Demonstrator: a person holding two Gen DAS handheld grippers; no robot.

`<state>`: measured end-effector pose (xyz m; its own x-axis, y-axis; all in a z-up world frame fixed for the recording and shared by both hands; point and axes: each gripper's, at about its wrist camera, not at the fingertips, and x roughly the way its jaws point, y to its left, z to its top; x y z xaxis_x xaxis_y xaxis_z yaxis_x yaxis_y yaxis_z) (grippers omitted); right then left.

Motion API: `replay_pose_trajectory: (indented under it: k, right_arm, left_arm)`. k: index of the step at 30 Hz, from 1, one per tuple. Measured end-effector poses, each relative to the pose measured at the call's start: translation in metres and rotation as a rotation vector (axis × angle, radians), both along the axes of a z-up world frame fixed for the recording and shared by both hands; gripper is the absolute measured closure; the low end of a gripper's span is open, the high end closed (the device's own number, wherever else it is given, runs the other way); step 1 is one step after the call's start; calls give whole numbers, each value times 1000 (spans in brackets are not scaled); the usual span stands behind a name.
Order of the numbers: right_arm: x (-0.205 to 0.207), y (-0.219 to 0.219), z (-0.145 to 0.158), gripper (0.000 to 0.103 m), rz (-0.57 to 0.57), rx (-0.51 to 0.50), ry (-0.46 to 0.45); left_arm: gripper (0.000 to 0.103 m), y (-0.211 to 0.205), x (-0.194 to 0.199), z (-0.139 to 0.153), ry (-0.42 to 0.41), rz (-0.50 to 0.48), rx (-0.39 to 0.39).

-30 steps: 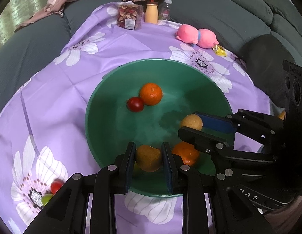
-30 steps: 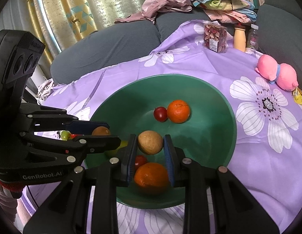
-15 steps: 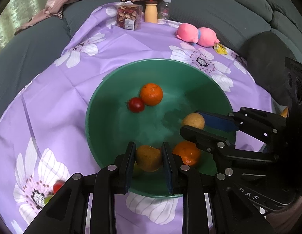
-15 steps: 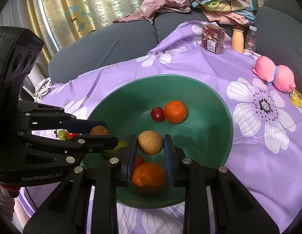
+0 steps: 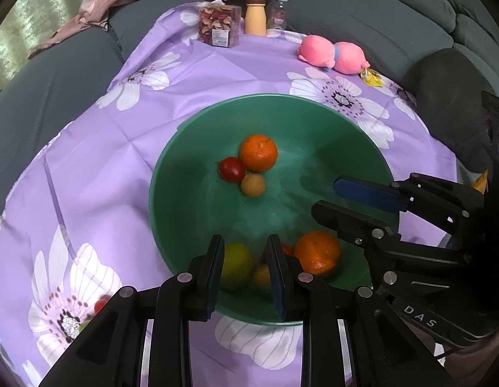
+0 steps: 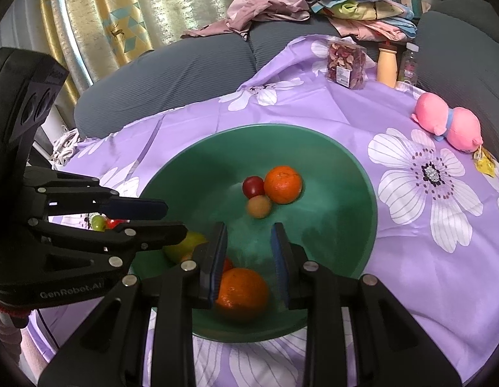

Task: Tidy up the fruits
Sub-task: 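Open both grippers to release the brown fruits into the bowl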

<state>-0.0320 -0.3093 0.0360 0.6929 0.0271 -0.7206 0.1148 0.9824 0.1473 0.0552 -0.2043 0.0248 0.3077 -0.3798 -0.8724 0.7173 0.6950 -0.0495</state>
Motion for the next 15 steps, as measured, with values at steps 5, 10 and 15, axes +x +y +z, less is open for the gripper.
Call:
replay_pose_trajectory:
  k: [5, 10, 15]
  right_arm:
    - [-3, 0, 3, 73, -11, -1, 0]
    - [-10, 3, 8, 67, -18, -5, -7]
    - [-22, 6, 17, 56, -28, 3, -25]
  left_arm:
    - [46, 7, 0, 3, -17, 25, 13]
    - [41, 19, -6, 10, -31, 59, 3]
    - [41, 51, -14, 17, -16, 113, -30]
